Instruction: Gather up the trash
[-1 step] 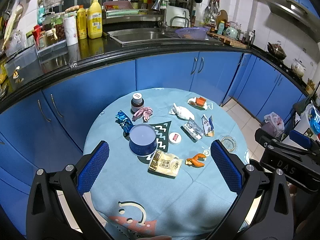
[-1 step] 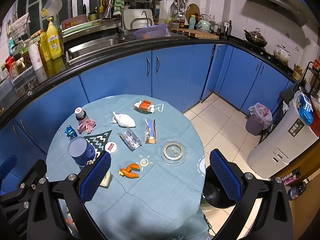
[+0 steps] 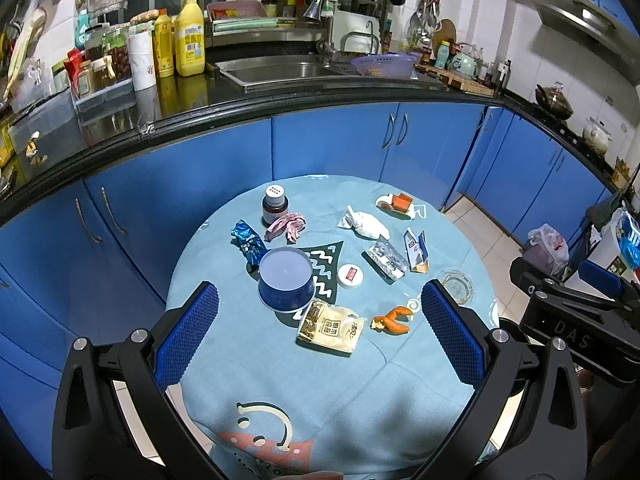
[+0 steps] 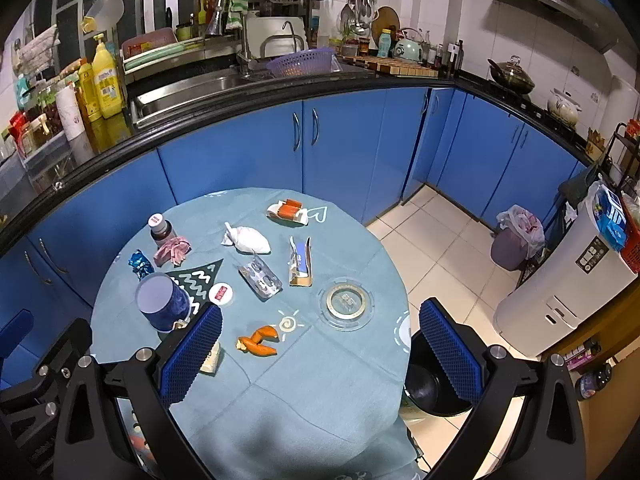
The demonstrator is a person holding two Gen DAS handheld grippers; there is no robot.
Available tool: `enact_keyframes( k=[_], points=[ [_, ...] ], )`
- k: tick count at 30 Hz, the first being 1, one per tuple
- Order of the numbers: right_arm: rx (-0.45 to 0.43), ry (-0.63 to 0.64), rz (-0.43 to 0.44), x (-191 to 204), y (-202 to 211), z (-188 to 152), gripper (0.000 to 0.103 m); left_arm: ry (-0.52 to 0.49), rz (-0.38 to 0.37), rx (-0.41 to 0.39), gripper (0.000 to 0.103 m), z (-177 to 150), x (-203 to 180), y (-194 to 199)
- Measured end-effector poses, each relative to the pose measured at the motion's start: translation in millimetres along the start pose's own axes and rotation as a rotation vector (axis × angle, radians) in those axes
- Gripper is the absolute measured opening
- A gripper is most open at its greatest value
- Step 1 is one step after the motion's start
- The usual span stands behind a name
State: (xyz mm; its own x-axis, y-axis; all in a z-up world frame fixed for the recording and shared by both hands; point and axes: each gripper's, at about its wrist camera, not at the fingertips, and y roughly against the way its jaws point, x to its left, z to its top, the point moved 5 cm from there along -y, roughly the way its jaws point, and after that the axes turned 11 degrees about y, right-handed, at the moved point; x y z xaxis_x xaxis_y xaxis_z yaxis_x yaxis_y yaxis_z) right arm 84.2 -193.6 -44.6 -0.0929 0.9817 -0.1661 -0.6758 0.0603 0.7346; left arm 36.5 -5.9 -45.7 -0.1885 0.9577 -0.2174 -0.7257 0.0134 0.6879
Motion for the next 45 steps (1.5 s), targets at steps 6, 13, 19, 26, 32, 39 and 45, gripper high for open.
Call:
enact_keyframes(
  k=[6, 13, 19, 26, 32, 39, 45],
  points=[
    [0.02, -0.001, 0.008, 2, -10, 6, 0.097, 0.003, -0.001, 0.007, 0.1, -2, 0, -5],
    [0.038, 0.0, 0.012, 3, -17, 7, 0.097, 0.004, -0.001, 0.026, 0.1, -2, -1, -12],
    [0.089, 0.045, 0.007, 8, -40, 6, 0.097, -0.018, -0.002, 0.138, 0.1, -3, 5, -45],
    [0.234, 0.198, -0.016, 26, -110, -31, 0.097, -0.11, 0.035, 0.37, 0.1, -49, 19, -111],
    [0.337, 0.152, -0.004, 12, -149, -50, 0.097, -0.119, 0.03, 0.466, 0.1, -72, 18, -150],
    [0.379, 0.115, 0.068, 11, -171, -54, 0.097, -0.146, 0.039, 0.508, 0.1, -79, 0, -186],
    [0.413, 0.15, 0.102, 24, -191, -55, 0.097, -0.117, 0.051, 0.55, 0.094, -82, 9, -208]
  ],
)
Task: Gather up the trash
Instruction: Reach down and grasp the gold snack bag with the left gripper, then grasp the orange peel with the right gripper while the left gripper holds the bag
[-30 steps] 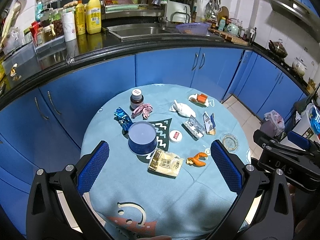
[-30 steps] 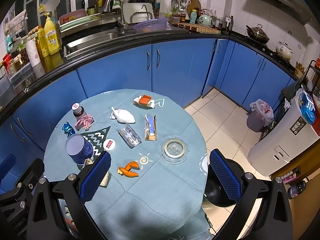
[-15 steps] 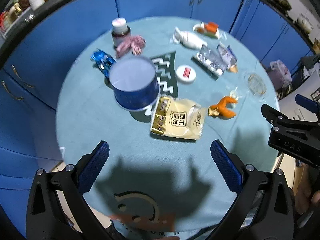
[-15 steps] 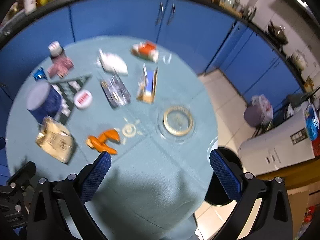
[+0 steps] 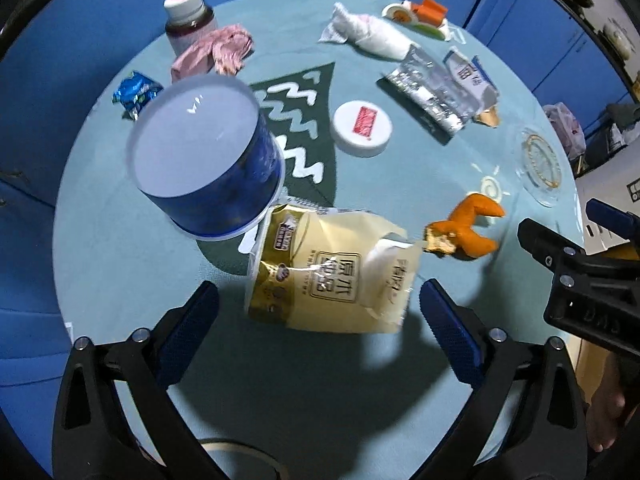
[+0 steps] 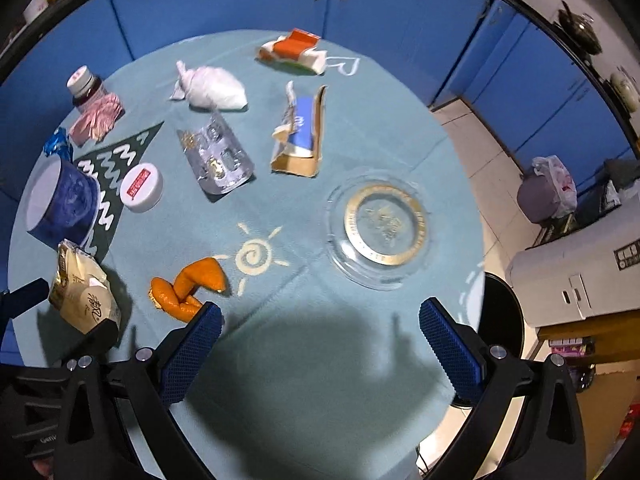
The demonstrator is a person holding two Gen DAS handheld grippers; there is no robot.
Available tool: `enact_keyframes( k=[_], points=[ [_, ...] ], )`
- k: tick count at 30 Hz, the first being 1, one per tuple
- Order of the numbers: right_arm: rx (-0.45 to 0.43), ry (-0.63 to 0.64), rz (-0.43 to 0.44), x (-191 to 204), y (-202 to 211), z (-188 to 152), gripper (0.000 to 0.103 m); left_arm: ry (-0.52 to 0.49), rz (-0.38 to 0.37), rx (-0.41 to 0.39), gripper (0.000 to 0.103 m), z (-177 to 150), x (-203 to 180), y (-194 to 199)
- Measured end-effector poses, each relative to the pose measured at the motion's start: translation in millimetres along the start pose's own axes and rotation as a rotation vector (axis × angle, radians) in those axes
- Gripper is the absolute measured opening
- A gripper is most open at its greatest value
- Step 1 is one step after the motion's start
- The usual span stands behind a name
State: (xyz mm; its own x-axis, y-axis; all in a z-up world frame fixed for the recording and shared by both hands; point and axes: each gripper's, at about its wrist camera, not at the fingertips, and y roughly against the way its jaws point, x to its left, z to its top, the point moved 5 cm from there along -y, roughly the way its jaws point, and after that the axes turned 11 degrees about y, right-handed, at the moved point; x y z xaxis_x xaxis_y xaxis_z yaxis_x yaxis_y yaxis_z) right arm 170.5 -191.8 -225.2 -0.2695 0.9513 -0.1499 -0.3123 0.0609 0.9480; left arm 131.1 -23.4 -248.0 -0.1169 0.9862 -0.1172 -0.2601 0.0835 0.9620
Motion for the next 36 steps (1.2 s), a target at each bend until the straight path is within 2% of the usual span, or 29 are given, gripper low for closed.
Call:
enact_keyframes(
  k=[2, 5, 7, 8, 9, 13, 21, 22, 23, 24, 26, 29, 30, 32, 36],
  points=[
    [0.004, 0.009, 0.016, 4, -4, 3, 0.097, 0.012, -0.013, 0.015, 0.087, 1, 3, -5],
    [0.006, 0.023, 0.041, 10, -8, 8, 0.097, 0.006, 0.006, -0.017, 0.075, 5, 8, -5],
    [0.004, 0.037, 0.064, 17, -8, 10, 0.097, 0.006, 0.02, -0.035, 0.054, 7, 13, -3],
    [0.004, 0.046, 0.073, 21, -9, 12, 0.097, 0.009, 0.028, -0.042, 0.049, 8, 17, -1],
    [0.003, 0.055, 0.08, 24, -9, 12, 0.097, 0.013, 0.023, -0.042, 0.039, 9, 21, 0],
    [0.005, 0.094, 0.11, 41, -11, 15, 0.097, 0.044, -0.029, -0.024, 0.031, 9, 34, 3],
    [0.041, 0.134, 0.189, 72, -24, 20, 0.095, 0.08, -0.054, -0.028, 0.026, -1, 53, 13],
    [0.043, 0.139, 0.19, 75, -25, 21, 0.09, 0.084, -0.053, -0.029, 0.026, -1, 55, 14],
    [0.051, 0.147, 0.189, 78, -27, 21, 0.077, 0.089, -0.052, -0.033, 0.026, 0, 57, 15],
    [0.045, 0.154, 0.166, 79, -27, 22, 0.075, 0.092, -0.053, -0.036, 0.026, -3, 59, 18],
    [0.028, 0.159, 0.176, 80, -26, 24, 0.064, 0.099, -0.056, -0.041, 0.026, -7, 64, 22],
    [0.017, 0.156, 0.18, 83, -22, 23, 0.041, 0.105, -0.062, -0.043, 0.025, -6, 65, 24],
    [0.015, 0.161, 0.172, 83, -22, 24, 0.038, 0.106, -0.065, -0.043, 0.025, -1, 61, 21],
    [0.012, 0.161, 0.181, 85, -18, 20, 0.017, 0.106, -0.068, -0.05, 0.025, -1, 58, 24],
    [-0.029, 0.148, 0.17, 80, -6, 21, 0.016, 0.104, -0.082, -0.078, 0.025, -1, 55, 38]
  ],
)
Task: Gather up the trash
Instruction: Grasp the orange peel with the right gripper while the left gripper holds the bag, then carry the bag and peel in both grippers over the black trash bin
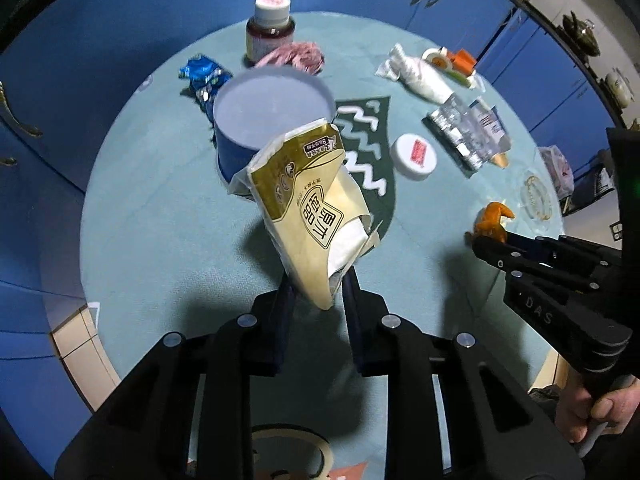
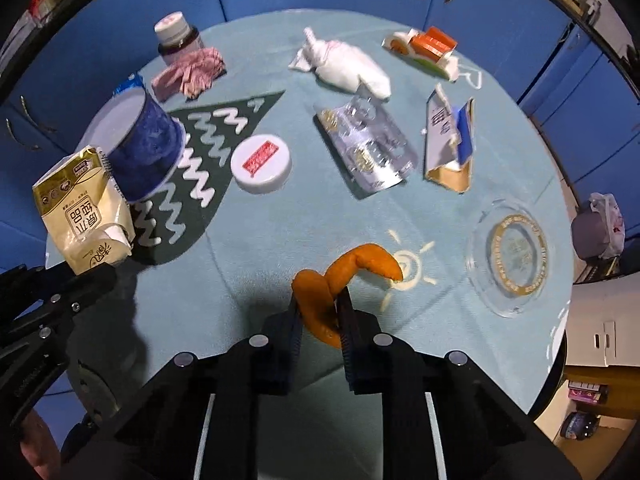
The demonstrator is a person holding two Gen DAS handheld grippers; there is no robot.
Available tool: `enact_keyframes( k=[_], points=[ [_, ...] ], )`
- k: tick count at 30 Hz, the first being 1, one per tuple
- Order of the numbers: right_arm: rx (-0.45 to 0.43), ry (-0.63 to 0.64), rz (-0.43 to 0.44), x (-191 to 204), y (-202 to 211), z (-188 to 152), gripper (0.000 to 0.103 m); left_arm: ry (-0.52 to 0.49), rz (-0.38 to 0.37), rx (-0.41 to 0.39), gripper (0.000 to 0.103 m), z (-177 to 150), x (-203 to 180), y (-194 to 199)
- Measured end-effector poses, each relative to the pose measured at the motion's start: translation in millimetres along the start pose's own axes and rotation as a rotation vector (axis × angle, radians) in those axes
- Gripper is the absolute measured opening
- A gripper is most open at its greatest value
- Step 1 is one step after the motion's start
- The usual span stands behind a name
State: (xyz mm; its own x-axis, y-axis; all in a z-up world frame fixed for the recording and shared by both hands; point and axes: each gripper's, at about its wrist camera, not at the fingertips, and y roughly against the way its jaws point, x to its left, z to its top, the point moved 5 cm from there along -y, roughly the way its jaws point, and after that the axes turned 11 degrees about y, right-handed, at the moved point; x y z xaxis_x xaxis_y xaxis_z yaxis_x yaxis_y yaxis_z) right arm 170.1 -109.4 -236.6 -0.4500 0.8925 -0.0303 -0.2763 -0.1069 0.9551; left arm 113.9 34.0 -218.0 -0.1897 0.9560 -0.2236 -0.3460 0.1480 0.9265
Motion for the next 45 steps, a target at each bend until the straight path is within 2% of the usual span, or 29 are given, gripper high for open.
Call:
enact_keyframes(
  k=[8, 16, 28, 45],
  points=[
    [-0.062, -0.041, -0.026, -23, 31, -1, 0.016, -0.063, -0.028, -0.047, 0.025, 5, -33, 17],
    [-0.096, -0.143, -0.067, -88, 52, -25, 0.016, -0.169, -0.066, -0.066, 0.025, 13, -90, 16],
    [-0.123, -0.291, -0.109, -157, 69, -52, 0.016, -0.324, -0.1, -0.07, 0.025, 14, -178, 11],
    [-0.128, -0.509, -0.185, -253, 95, -129, 0.016, -0.538, -0.167, -0.051, 0.025, -18, -296, 8]
  ],
)
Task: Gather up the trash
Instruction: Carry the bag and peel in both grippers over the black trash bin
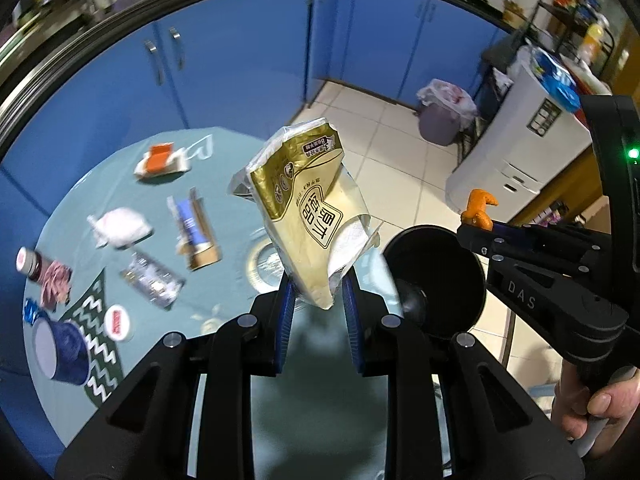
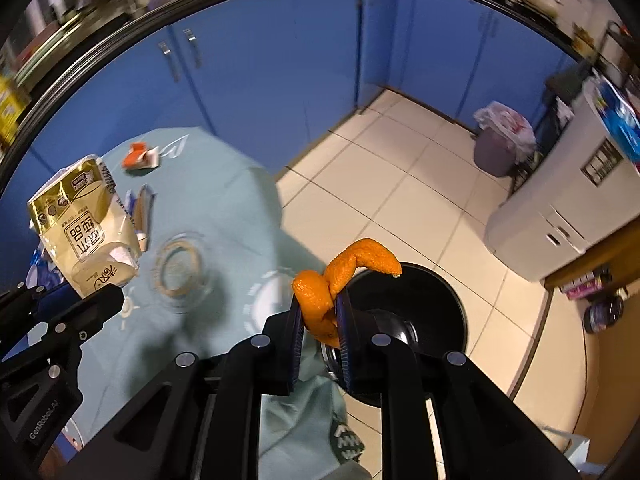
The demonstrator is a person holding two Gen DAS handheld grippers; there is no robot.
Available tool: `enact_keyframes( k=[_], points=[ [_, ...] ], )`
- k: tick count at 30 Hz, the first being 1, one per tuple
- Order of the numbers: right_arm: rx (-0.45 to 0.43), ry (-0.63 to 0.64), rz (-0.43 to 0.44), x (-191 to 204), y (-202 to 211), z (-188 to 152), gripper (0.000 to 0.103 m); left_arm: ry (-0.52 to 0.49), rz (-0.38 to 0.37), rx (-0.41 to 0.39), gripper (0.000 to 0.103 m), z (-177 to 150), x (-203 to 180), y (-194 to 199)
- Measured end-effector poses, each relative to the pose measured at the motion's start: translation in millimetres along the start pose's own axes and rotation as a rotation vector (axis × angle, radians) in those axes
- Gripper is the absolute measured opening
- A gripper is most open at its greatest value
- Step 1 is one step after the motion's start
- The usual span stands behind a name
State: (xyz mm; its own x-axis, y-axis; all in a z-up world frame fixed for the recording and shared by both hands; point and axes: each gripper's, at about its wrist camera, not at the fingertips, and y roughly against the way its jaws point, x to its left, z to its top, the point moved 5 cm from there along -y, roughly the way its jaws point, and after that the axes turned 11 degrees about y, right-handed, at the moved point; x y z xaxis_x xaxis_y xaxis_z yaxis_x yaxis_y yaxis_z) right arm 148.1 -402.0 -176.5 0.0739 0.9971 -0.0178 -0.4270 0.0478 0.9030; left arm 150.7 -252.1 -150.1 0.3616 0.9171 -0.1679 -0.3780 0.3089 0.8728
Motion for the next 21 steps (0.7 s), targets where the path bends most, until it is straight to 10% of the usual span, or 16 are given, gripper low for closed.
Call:
enact_keyframes(
  k=[21],
  points=[
    [0.075, -0.119, -0.159, -99, -6, -15, 0.024, -0.144, -0.04, -0.002, 0.025, 27, -103, -17]
  ],
)
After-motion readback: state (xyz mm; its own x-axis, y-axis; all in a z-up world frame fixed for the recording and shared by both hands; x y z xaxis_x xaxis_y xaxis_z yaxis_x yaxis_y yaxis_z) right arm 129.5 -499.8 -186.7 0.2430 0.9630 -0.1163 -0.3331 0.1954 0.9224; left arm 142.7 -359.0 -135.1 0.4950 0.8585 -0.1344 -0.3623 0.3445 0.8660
